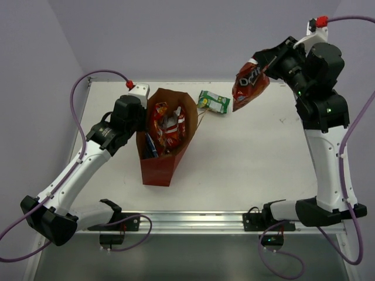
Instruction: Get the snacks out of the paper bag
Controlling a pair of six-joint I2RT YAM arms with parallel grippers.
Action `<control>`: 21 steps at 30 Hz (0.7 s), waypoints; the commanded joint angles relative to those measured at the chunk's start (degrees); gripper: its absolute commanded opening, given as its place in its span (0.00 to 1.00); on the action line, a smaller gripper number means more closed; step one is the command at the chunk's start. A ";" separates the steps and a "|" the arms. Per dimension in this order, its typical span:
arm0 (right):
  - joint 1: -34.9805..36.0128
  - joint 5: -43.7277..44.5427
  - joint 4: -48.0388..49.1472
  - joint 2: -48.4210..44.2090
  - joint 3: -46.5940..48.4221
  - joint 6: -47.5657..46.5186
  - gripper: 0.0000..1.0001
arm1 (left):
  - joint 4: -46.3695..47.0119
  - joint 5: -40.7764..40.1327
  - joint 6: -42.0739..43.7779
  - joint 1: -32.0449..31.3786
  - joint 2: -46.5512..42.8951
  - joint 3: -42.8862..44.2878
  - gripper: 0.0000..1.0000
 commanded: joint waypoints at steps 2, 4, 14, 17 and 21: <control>-6.50 5.27 2.67 -4.56 -8.10 -3.17 0.00 | 6.90 -1.18 1.53 -0.30 -1.90 2.05 0.00; -9.15 3.88 4.85 -4.38 -14.16 -2.47 0.00 | 6.90 -1.09 1.54 -0.30 -1.81 2.23 0.00; -14.26 -0.79 13.84 19.12 -10.70 -0.36 0.00 | 5.84 -1.18 0.83 -0.38 -0.84 3.02 0.00; -14.34 -2.45 15.06 26.36 0.99 0.00 0.00 | 5.14 -1.27 0.31 -0.30 -0.75 3.37 0.00; -14.87 -0.97 20.49 32.35 6.65 -0.10 0.00 | 4.52 -1.36 -0.40 -0.38 -0.58 3.46 0.00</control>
